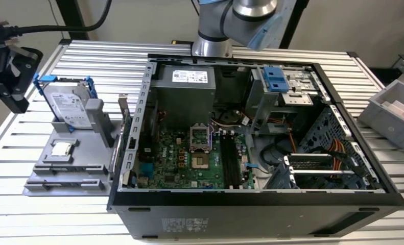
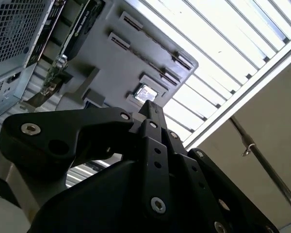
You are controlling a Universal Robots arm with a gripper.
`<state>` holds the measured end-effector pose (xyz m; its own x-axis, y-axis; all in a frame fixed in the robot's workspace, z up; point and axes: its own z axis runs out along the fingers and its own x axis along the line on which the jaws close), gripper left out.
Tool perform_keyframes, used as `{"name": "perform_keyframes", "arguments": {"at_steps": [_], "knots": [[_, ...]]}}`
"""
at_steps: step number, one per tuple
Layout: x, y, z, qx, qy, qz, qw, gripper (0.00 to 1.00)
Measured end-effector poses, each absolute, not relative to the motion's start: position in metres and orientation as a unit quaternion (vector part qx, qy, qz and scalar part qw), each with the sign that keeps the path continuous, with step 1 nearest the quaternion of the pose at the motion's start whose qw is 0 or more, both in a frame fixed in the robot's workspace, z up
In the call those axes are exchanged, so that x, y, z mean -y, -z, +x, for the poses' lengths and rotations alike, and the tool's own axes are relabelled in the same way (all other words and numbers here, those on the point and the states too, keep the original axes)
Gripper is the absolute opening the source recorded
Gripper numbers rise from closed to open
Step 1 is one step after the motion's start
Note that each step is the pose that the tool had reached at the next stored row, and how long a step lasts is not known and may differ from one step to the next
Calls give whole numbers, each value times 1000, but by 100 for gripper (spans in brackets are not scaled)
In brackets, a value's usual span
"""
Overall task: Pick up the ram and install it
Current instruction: 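Pick up the ram and move it above insertion slot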
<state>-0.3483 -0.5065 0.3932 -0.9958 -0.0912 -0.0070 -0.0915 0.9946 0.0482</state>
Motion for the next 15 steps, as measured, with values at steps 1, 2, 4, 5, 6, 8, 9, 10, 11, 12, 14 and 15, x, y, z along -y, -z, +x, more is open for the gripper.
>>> {"name": "perform_keyframes", "arguments": {"at_steps": [1,2,4,5,6,8,9,10,11,12,14,15], "knots": [[507,-393,-348,-998,-24,-49,2,0],[507,-393,-348,-998,-24,-53,2,0],[507,-393,-348,-998,-24,-60,2,0],[507,-393,-348,-998,-24,-64,2,0],[507,-393,-348,-997,-24,-68,2,0],[507,-393,-348,-997,-24,-75,2,0],[507,-393,-348,-997,-24,-79,2,0],[507,-393,-348,-996,-24,-82,1,0],[507,-393,-348,-996,-24,-86,1,0],[507,-393,-348,-996,-24,-89,1,0],[507,-393,-348,-995,-24,-97,1,0],[507,-393,-348,-995,-24,-101,1,0]]}}
